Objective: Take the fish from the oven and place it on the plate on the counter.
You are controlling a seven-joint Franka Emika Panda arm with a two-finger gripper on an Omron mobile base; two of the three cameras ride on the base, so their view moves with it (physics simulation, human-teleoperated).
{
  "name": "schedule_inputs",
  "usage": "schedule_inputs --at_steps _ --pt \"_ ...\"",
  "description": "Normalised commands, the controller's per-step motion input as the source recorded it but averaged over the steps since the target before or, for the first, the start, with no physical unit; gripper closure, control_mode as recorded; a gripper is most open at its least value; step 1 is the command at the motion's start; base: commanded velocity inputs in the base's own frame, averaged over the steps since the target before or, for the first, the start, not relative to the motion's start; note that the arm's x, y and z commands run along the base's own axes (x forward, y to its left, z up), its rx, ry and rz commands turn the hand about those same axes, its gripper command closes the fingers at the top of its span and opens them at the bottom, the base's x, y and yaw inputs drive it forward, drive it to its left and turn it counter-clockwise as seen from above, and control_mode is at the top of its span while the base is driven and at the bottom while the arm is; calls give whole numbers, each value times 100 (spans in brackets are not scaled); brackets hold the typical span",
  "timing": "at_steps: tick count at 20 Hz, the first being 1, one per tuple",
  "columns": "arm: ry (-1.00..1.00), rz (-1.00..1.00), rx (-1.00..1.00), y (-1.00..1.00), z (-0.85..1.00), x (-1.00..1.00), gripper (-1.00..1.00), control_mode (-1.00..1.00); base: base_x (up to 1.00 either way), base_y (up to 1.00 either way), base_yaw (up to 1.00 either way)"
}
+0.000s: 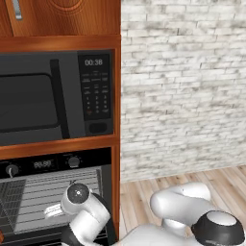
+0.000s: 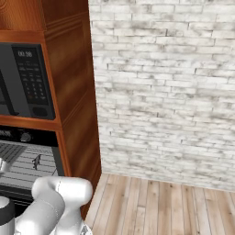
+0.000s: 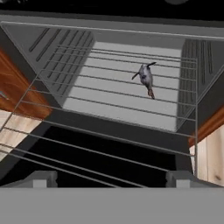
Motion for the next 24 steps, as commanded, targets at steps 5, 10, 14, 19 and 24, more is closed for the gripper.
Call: schedule_inputs --at_steps 5,10,14,19,24 --pt "-3 0 -2 0 -33 9 -100 -100 0 0 0" --pt "-10 0 -2 0 -19 13 -100 -100 0 0 0" --pt "-1 -5 0 0 0 40 -100 -100 0 0 0" --pt "-3 -4 0 -12 -5 56 -100 -100 0 0 0" --pt "-14 -1 0 -12 -30 54 -100 -100 0 0 0"
